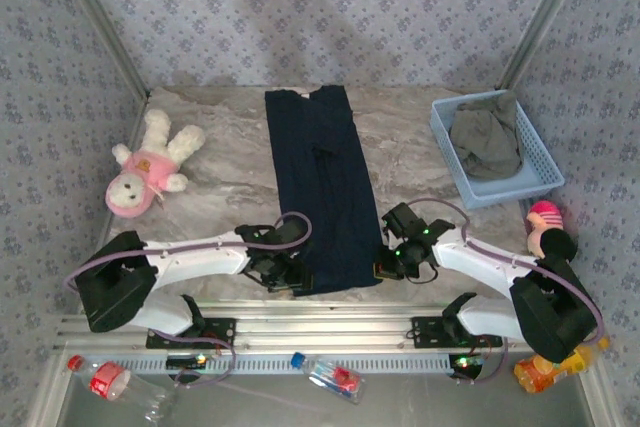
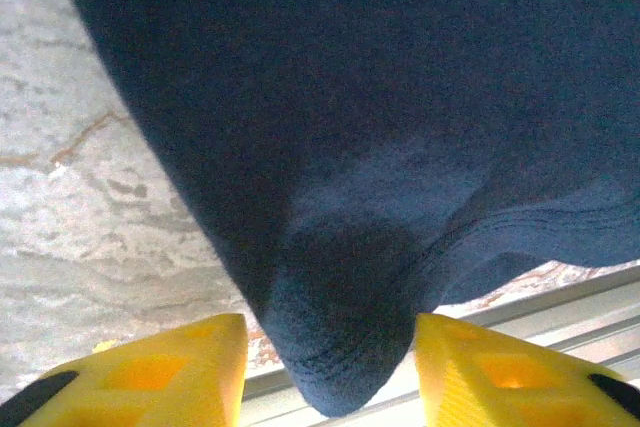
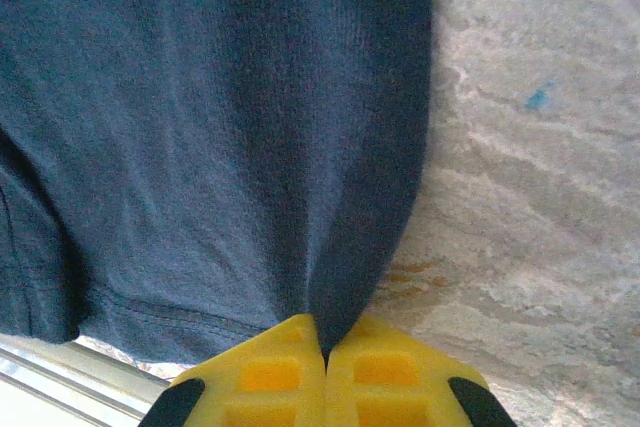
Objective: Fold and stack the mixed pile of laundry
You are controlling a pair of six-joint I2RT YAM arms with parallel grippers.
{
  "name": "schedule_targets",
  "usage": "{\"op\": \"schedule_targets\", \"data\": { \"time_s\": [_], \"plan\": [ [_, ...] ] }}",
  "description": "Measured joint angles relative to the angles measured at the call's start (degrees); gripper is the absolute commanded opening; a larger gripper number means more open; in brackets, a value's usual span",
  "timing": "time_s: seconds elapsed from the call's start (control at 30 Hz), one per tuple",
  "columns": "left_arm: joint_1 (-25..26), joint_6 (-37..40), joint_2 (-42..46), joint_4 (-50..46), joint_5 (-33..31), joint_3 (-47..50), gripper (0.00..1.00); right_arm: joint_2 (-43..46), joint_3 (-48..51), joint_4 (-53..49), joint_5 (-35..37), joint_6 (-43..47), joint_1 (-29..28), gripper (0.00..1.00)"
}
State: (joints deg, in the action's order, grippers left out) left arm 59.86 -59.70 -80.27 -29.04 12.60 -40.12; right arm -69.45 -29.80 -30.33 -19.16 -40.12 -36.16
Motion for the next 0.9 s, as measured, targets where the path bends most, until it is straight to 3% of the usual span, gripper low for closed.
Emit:
{"op": "schedule_targets", "data": {
  "time_s": [0.23,0.57,0.9],
  "plan": [
    [0.17,0.11,-5.88,1.09,-0.15,-3.39,0.00,0.00,0.00,0.20,0.00,0.02,0.00,0.01],
    [-1.31,1.86,-6.10,-4.94,-1.95,-8.52,0.00,2.05,-5.55,-4.59,-0.50,0.68,0.98,0.00],
    [-15.69,4.17,1.14,-8.13,-5.14,-17.75,0.00,-1.95,-17.88,-3.80,-2.64,0.68,10.47,0.00]
  ]
}}
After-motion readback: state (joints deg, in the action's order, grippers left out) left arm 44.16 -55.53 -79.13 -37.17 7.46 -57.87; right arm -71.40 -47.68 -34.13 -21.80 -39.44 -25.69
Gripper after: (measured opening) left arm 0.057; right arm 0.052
